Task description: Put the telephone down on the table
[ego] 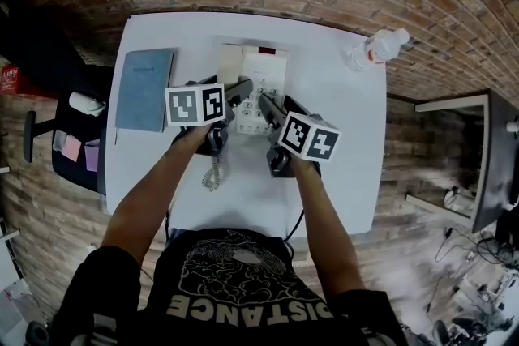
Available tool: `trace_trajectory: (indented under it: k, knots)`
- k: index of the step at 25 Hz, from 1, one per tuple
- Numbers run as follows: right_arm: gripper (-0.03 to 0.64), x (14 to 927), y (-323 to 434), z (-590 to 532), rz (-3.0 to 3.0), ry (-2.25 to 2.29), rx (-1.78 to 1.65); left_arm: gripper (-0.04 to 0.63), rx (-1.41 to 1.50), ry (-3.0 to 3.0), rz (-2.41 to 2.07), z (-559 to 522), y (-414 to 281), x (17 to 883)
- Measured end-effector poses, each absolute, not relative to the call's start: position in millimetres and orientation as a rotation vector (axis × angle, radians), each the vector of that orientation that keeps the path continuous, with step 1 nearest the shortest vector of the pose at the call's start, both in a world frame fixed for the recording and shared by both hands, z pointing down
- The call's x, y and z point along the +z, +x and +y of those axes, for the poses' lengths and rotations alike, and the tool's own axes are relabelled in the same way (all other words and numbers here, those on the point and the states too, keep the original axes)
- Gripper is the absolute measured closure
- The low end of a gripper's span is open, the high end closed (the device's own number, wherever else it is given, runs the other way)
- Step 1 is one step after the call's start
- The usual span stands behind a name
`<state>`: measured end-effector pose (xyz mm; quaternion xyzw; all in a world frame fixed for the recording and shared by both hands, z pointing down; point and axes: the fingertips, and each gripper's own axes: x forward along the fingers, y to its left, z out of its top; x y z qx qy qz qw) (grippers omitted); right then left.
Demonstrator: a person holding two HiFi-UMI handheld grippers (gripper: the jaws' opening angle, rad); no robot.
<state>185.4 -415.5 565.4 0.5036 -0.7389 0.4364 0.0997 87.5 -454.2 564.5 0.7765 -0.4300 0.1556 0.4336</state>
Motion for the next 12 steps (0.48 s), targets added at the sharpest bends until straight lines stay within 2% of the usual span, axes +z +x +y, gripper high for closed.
trace_trajectory:
  k: [8, 12]
  knots:
    - [0.368, 540, 198, -408, -2.237, 1.491, 1.233, 0.215, 0.37, 1.979, -1.198, -446, 66, 529]
    - [0.397, 520, 198, -401, -2.284, 1.474, 1.17, 0.25, 0.384, 2.011, -1.245, -433, 63, 508]
